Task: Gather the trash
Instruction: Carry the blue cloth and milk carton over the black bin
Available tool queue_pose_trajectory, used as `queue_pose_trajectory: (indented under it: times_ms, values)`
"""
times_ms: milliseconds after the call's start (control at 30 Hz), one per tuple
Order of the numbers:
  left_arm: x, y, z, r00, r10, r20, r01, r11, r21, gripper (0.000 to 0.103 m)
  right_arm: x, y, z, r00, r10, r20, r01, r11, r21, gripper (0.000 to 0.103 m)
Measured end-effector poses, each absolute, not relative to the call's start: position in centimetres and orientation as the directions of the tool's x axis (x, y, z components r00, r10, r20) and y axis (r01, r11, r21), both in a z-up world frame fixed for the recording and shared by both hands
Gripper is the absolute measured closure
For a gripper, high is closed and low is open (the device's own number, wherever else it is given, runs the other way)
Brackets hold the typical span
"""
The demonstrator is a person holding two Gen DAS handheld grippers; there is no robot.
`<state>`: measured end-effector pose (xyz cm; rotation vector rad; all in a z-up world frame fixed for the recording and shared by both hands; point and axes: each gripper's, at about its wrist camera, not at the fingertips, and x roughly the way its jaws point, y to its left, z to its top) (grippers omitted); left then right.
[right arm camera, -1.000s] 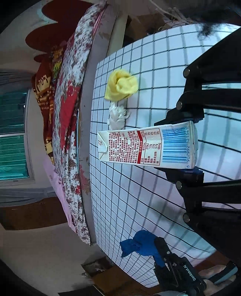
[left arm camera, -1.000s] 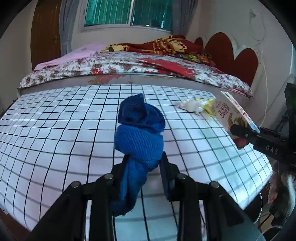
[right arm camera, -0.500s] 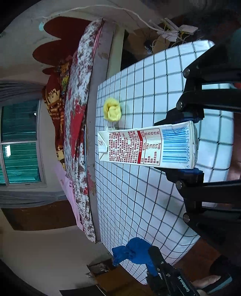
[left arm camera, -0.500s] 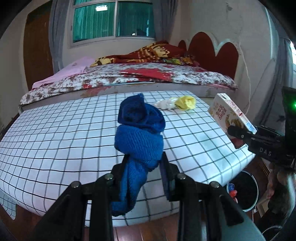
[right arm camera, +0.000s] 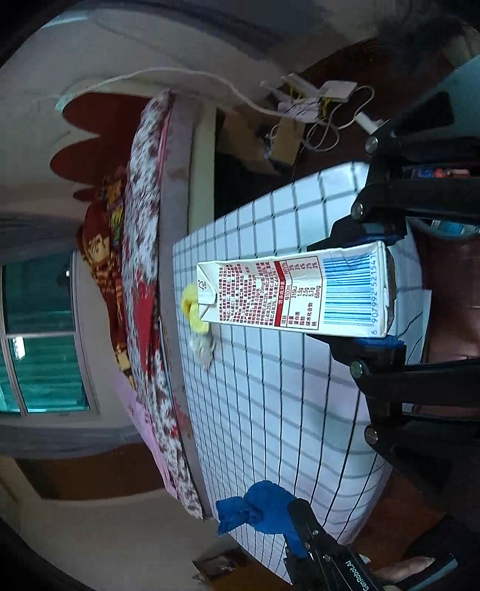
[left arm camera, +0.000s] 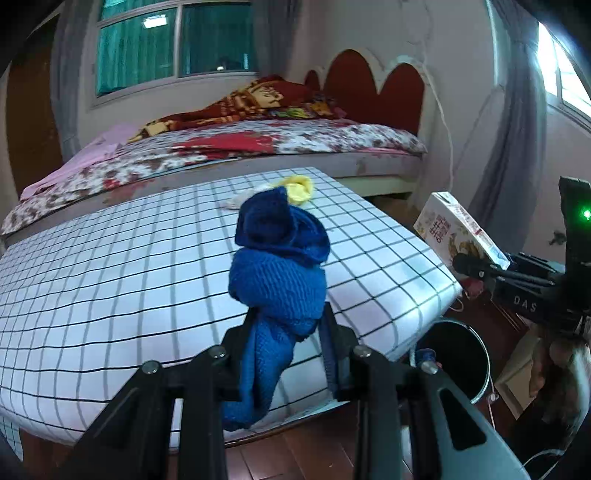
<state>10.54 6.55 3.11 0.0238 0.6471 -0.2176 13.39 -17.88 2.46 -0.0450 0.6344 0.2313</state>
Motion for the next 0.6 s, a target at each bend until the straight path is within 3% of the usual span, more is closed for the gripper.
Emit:
queue_pose_trajectory:
  times_ms: [600]
  values:
    - [10.3, -1.2, 1.0, 0.705, -0.311, -0.638, 0.381, 0.924, -0.03, 0.072, 11.0, -27.3, -1.4, 0.761, 0.045, -0.647, -0.044, 0.999, 0.017, 0.065]
